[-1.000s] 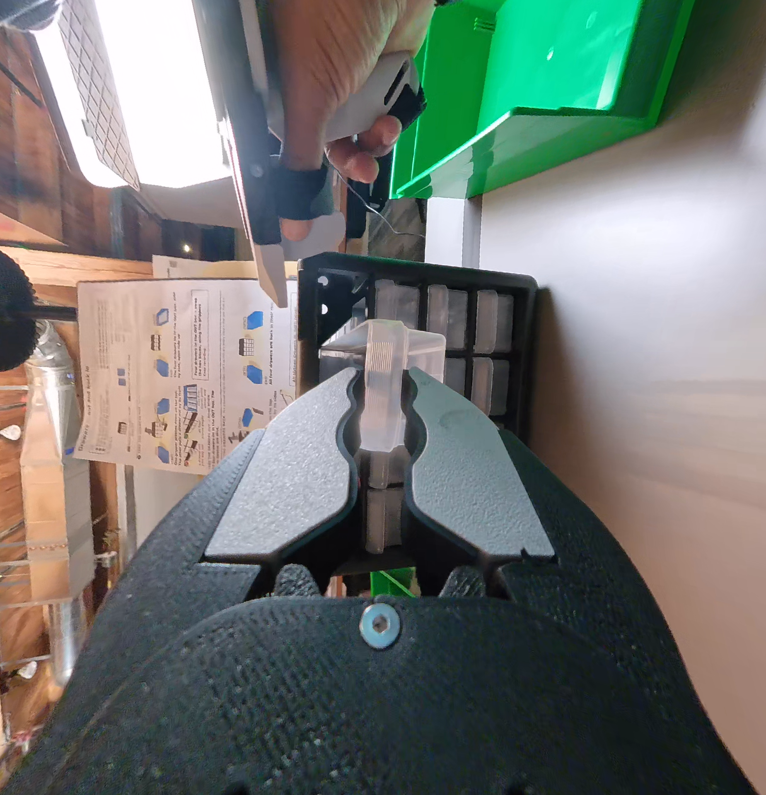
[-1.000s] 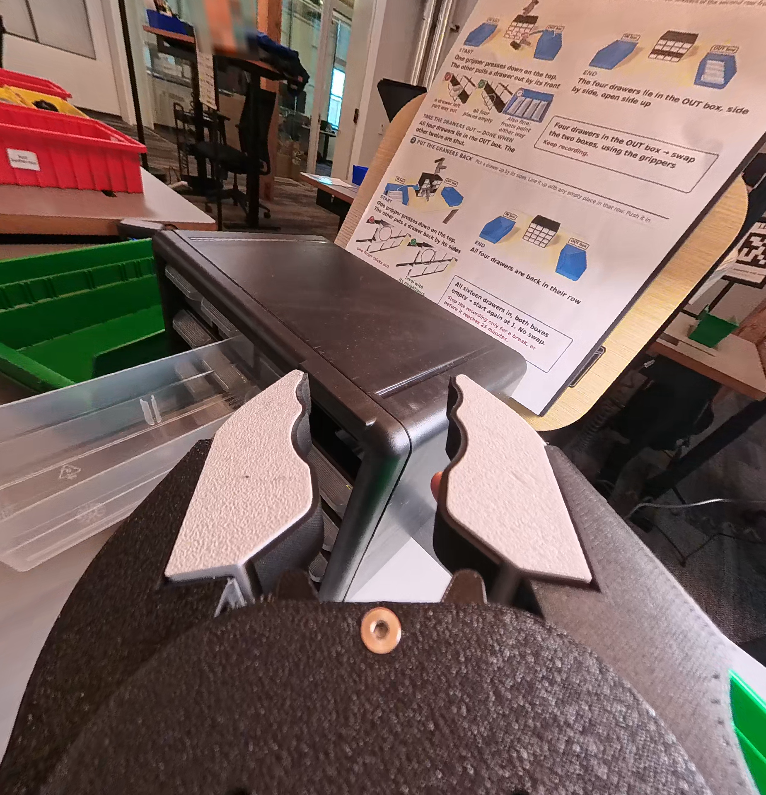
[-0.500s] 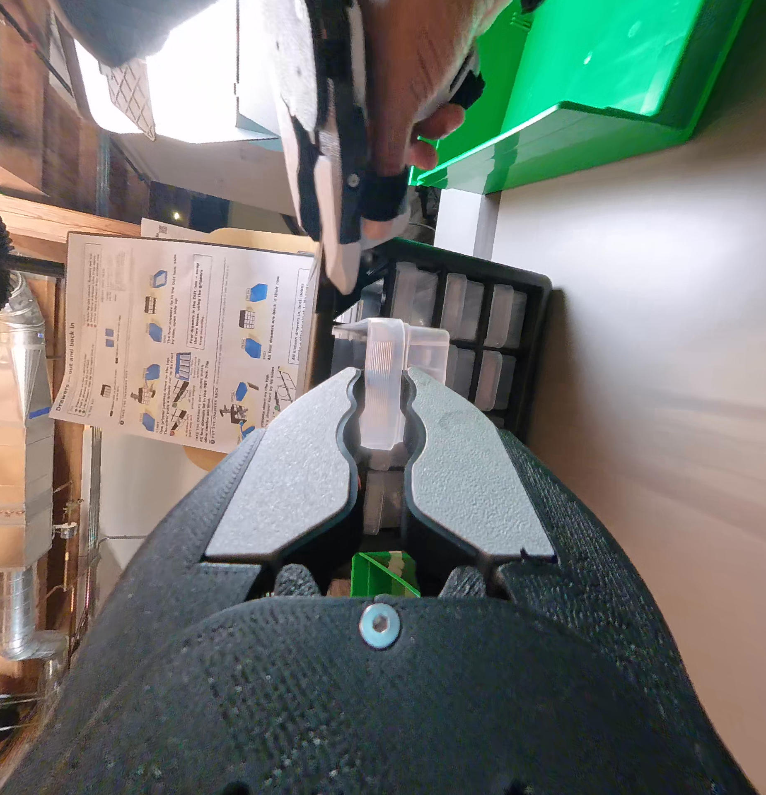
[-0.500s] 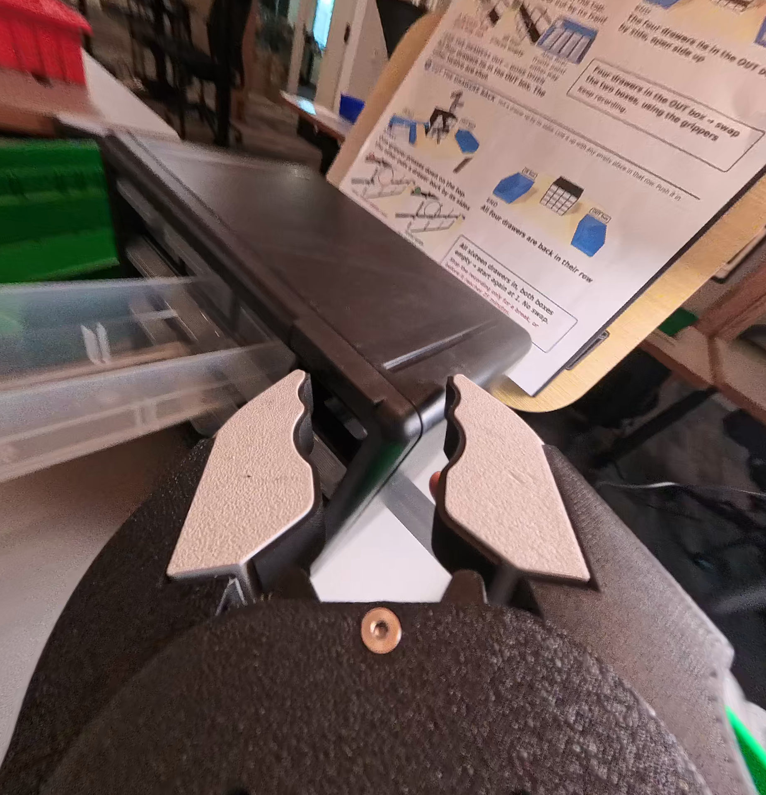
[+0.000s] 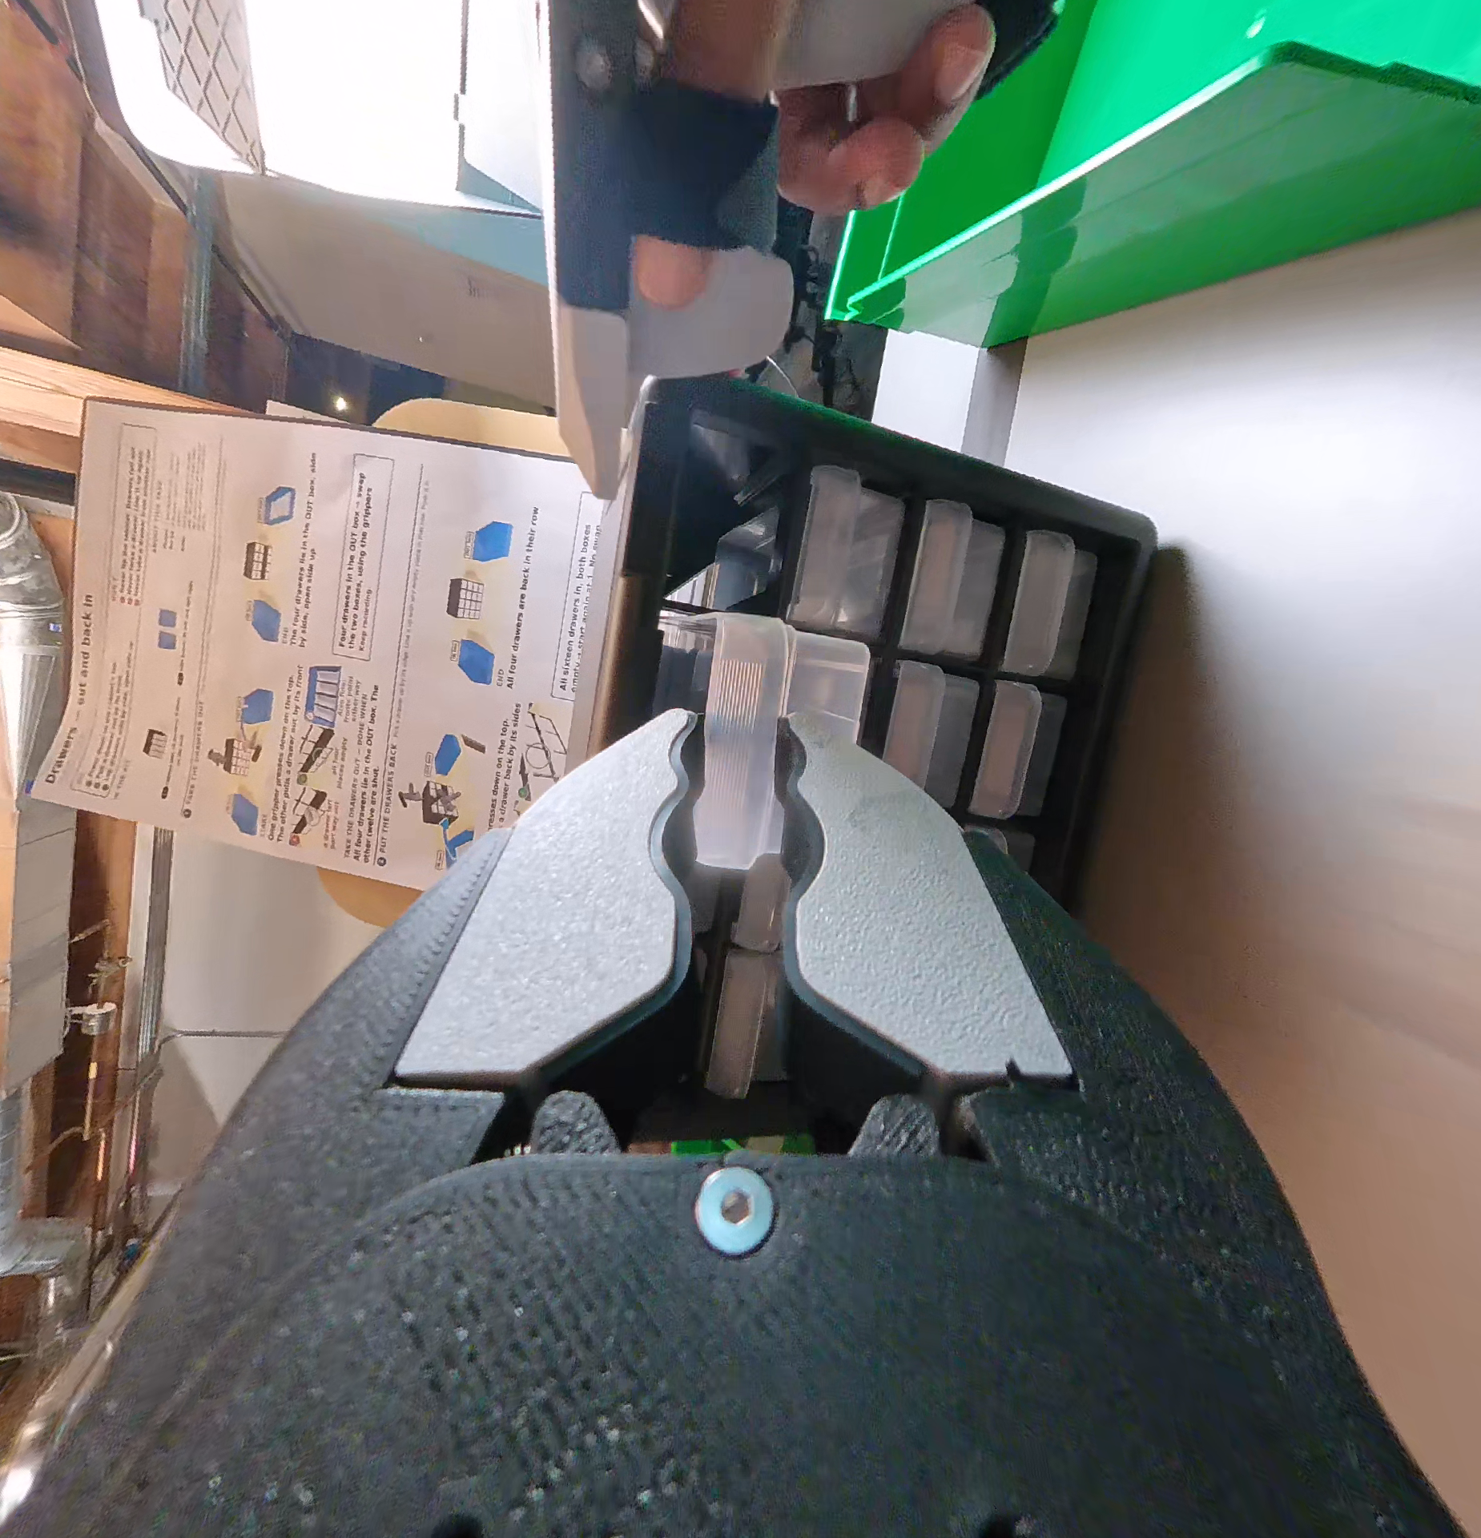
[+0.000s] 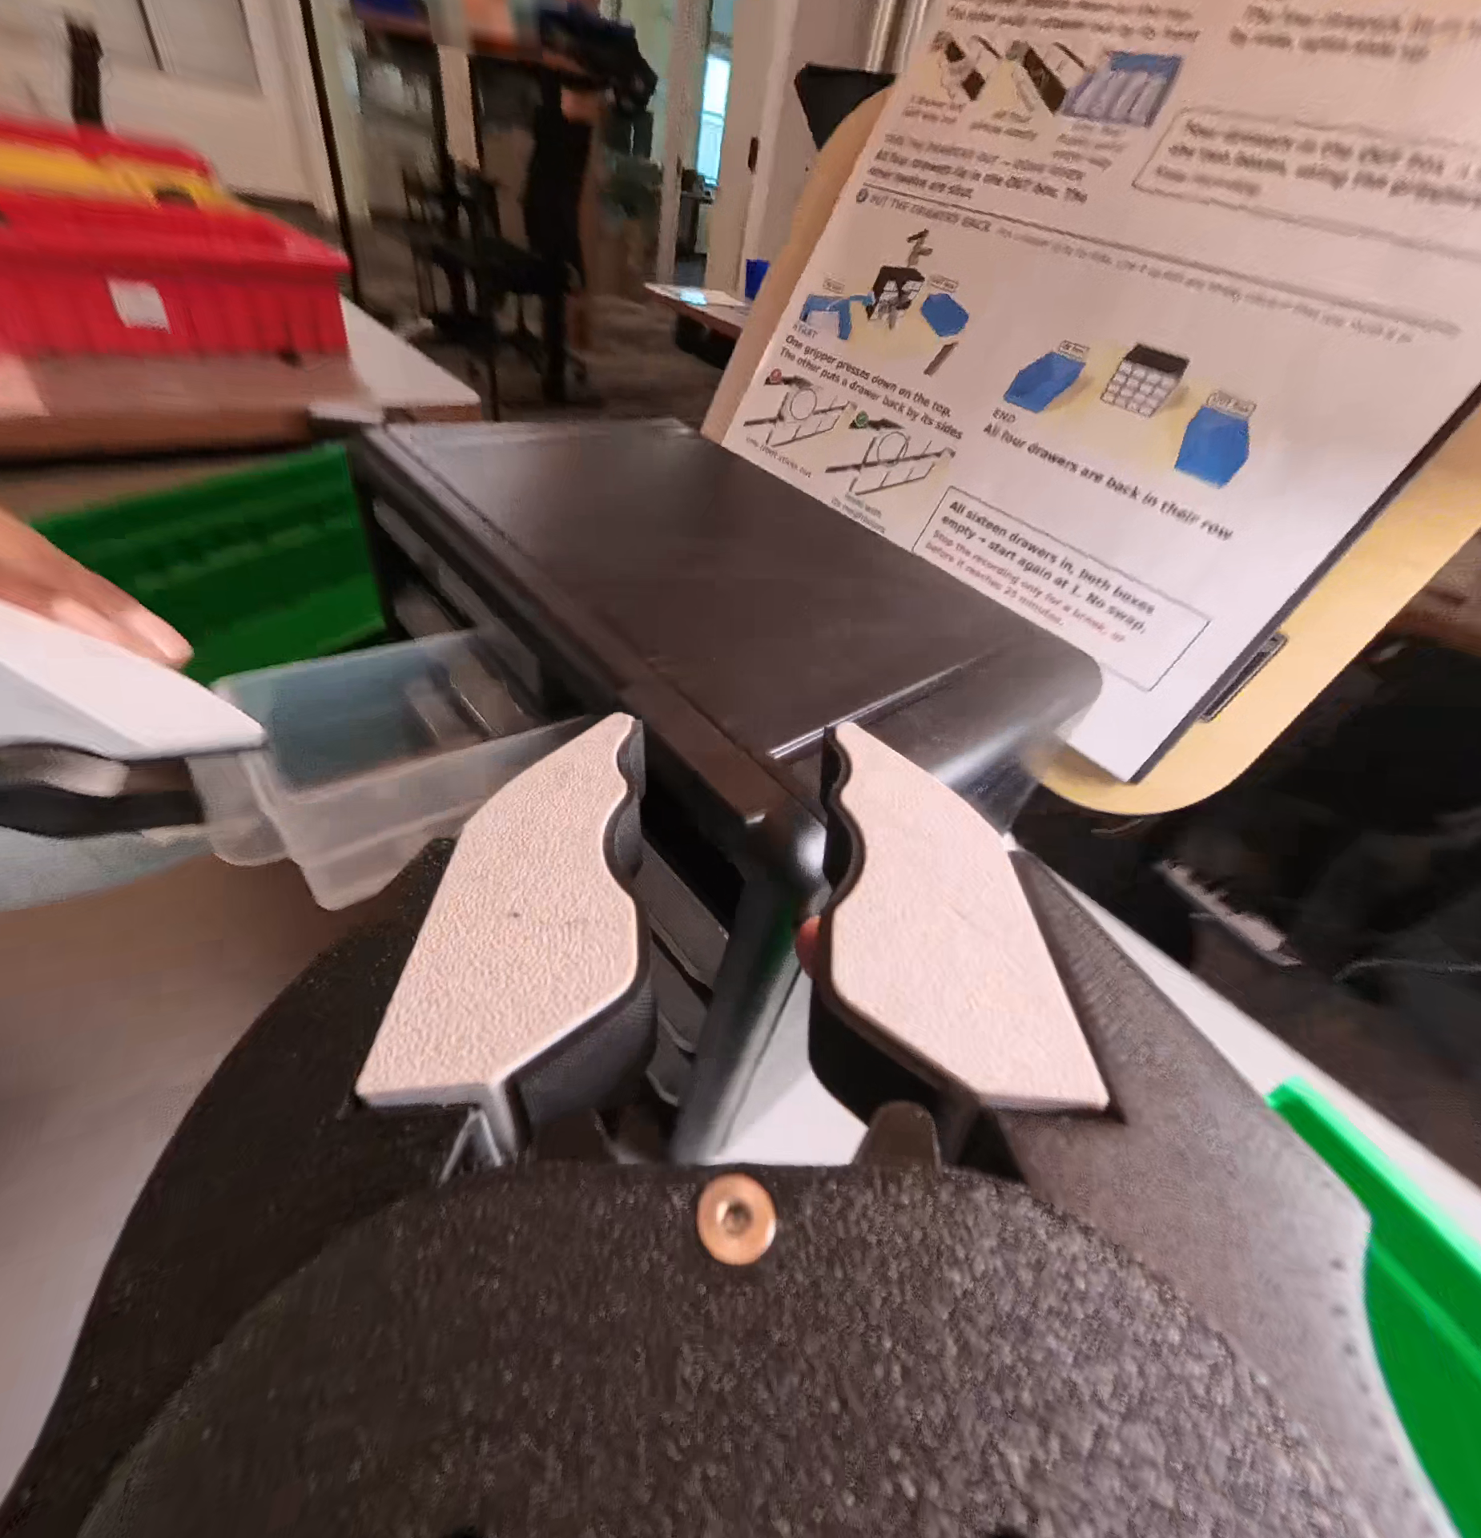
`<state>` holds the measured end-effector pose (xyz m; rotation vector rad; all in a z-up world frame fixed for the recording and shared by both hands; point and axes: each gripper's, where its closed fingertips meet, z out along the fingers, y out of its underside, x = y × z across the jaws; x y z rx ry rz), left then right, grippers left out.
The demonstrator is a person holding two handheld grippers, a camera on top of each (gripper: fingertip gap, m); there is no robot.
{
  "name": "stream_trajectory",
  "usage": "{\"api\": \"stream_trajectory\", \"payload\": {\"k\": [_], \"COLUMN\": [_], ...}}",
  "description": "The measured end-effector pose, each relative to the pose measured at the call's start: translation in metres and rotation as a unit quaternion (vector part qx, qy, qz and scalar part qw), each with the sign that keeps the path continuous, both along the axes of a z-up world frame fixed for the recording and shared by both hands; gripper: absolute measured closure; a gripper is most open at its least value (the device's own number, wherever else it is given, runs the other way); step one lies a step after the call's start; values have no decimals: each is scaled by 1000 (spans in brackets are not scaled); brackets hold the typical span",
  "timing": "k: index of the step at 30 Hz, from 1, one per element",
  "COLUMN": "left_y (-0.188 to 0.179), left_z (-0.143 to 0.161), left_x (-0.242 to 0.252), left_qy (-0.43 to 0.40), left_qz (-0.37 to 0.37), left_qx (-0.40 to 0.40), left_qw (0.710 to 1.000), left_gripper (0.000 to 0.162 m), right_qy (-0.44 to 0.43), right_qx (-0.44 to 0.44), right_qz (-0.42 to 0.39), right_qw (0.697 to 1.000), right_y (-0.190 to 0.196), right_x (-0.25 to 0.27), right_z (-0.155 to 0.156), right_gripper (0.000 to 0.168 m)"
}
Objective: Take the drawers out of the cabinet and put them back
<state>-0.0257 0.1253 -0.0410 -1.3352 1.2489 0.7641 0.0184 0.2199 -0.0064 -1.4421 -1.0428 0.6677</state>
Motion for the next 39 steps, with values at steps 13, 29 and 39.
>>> {"api": "stream_trajectory", "payload": {"k": [13,29,39], "left_y": [56,55,58], "left_z": [-4,0,-1], "left_x": [-10,-25,-25], "left_qy": [-32,-71,-76], "left_qz": [23,53,44], "left_qx": [11,-4,27], "left_qw": [999,996,996], "left_gripper": [144,143,143], "right_qy": [-3,-174,-161], "right_qx": [-84,-138,-143], "right_qz": [5,32,3], "right_qw": [996,975,977], "right_y": [25,32,31], "right_x": [-1,-11,-11], "right_z": [-7,-9,-9], "right_gripper": [159,154,152]}}
